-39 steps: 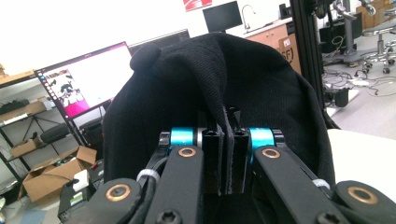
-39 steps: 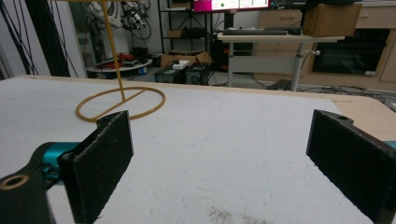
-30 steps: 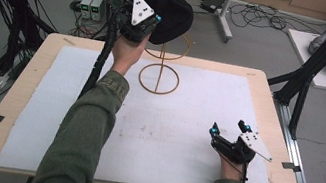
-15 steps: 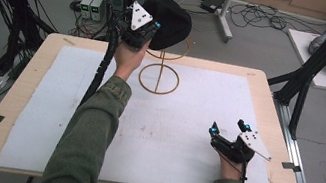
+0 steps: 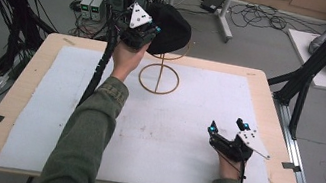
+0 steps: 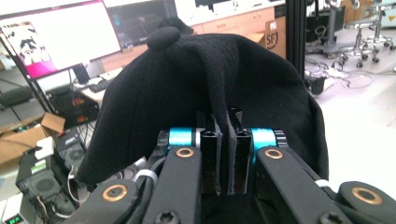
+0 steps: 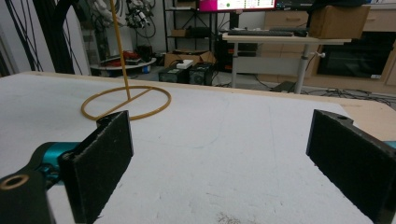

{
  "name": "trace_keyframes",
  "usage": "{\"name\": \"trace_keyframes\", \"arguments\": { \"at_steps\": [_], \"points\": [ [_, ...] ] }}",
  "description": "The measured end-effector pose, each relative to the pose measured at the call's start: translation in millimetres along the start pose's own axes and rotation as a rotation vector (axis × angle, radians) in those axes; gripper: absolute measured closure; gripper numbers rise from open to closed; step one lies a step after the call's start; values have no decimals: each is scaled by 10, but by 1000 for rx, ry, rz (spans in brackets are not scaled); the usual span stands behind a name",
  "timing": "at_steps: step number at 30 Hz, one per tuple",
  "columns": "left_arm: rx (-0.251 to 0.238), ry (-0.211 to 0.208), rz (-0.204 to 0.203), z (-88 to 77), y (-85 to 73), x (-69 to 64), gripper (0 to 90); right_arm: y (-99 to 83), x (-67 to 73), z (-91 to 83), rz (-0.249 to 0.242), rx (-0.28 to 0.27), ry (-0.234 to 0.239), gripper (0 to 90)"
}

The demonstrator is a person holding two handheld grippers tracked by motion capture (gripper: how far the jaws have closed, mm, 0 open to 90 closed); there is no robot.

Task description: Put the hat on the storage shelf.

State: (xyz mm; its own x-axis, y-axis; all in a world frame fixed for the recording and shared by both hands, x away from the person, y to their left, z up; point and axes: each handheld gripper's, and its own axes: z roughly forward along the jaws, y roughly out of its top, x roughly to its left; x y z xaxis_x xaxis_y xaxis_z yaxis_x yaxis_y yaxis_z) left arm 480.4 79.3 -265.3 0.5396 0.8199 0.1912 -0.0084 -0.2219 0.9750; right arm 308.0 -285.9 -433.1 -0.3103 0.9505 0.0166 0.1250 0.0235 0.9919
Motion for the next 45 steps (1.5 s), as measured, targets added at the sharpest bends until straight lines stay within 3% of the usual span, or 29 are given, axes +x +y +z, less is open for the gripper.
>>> {"name": "trace_keyframes", "arguments": {
  "at_steps": [4, 10, 17, 27, 32, 39, 45],
  "points": [
    [16, -9, 15, 10, -6, -2, 816, 0, 8, 9, 1, 1, 2, 64],
    [26, -22, 6, 12, -14, 13, 795, -2, 19, 20, 3, 2, 5, 64],
    [37, -45, 11, 30, -26, -25, 677, 2, 19, 19, 4, -2, 2, 64],
    [40, -24, -7, 41, -37, -9, 520, 2, 12, 17, 4, -4, 2, 64],
    [26, -1, -15, 15, -21, 10, 384, 2, 13, 19, 2, -4, 1, 64],
    [-13, -28, -45, -33, -6, 57, 241, 7, 25, 18, -5, 1, 3, 63],
    [-43, -36, -61, -107, -29, 61, 183, 11, 35, 9, 0, 2, 0, 63]
  ]
}}
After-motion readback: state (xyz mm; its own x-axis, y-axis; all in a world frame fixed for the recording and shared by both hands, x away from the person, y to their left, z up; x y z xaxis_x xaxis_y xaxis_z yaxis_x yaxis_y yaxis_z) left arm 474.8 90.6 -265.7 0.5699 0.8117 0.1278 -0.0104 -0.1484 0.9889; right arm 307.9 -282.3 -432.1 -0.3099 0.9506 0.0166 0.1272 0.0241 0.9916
